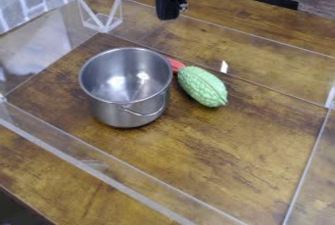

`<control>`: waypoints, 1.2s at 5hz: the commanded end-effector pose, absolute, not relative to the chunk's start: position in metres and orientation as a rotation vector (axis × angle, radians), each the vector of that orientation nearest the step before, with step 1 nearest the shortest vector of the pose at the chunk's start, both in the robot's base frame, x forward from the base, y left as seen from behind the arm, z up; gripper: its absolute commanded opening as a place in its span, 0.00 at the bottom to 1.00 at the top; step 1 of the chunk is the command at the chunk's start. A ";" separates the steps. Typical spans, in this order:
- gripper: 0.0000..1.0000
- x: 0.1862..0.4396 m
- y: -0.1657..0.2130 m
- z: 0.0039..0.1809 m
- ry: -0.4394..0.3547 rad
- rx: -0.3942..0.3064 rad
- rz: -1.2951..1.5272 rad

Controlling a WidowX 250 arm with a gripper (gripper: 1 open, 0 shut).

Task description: Move the pink spoon to the left

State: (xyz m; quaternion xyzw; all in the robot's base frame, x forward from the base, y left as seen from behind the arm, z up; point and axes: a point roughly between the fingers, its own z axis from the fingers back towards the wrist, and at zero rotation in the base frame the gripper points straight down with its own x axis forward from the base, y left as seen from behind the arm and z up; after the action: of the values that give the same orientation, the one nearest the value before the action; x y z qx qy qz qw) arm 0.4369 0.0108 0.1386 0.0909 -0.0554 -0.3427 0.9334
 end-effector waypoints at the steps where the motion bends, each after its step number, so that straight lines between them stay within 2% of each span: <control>1: 0.00 0.441 0.023 0.180 -0.223 0.252 -0.657; 2: 0.00 0.447 0.041 0.172 -0.234 0.273 -0.626; 3: 0.00 0.446 0.036 0.162 -0.245 0.289 -0.629; 4: 0.00 0.444 0.032 0.168 -0.275 0.304 -0.628; 5: 0.00 0.443 0.024 0.182 -0.287 0.320 -0.628; 6: 0.00 0.445 0.019 0.189 -0.286 0.337 -0.581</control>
State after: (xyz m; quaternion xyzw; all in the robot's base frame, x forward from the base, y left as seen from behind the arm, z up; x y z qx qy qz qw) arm 0.4449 0.0242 0.1361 0.1475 -0.0794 -0.2905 0.9421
